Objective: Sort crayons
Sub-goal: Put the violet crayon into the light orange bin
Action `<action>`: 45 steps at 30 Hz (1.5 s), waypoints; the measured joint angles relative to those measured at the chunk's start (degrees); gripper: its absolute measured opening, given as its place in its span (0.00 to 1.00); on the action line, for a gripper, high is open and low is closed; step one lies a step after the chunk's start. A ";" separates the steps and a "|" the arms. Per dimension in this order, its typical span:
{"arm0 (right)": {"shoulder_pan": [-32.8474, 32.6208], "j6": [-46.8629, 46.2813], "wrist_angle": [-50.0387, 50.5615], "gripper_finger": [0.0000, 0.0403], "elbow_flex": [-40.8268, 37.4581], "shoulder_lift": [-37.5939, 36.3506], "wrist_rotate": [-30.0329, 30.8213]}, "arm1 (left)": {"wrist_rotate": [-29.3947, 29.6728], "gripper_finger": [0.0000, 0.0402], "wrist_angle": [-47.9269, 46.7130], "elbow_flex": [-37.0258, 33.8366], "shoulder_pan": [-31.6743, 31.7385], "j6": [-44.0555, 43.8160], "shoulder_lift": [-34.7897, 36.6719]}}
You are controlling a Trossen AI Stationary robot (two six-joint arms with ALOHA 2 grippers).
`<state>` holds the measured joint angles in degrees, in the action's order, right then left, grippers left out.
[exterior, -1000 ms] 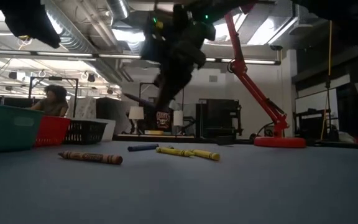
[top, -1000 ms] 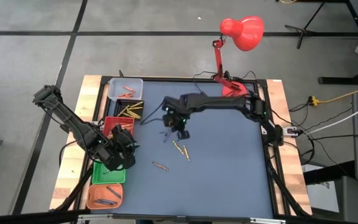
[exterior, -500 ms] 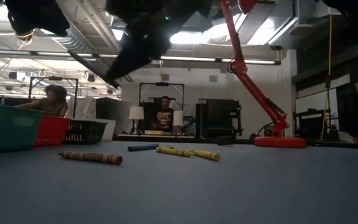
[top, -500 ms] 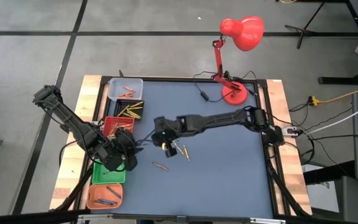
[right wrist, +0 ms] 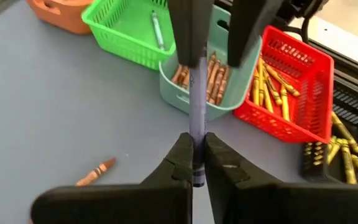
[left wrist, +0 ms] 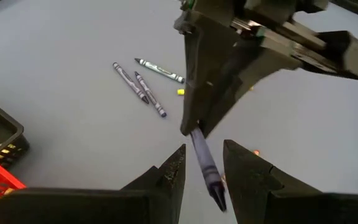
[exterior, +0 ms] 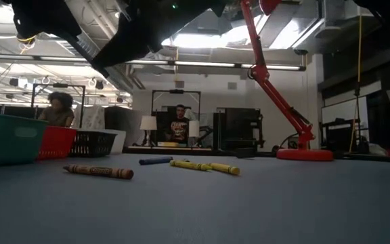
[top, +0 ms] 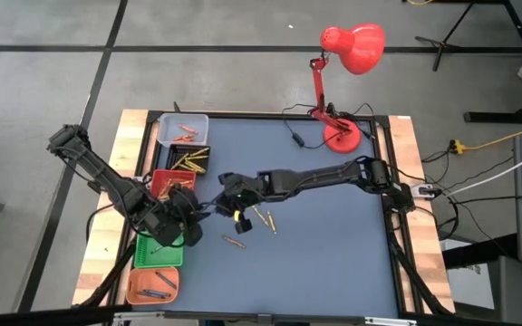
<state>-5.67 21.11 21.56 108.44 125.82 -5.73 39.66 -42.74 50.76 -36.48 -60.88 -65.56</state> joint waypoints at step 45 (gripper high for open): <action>0.06 -4.44 -1.20 0.04 0.02 -0.07 -1.38 | -3.12 0.02 -1.90 0.00 0.73 0.10 0.00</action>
<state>-5.61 16.67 20.36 108.47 125.75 -7.11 36.54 -44.64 50.76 -35.75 -60.79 -65.56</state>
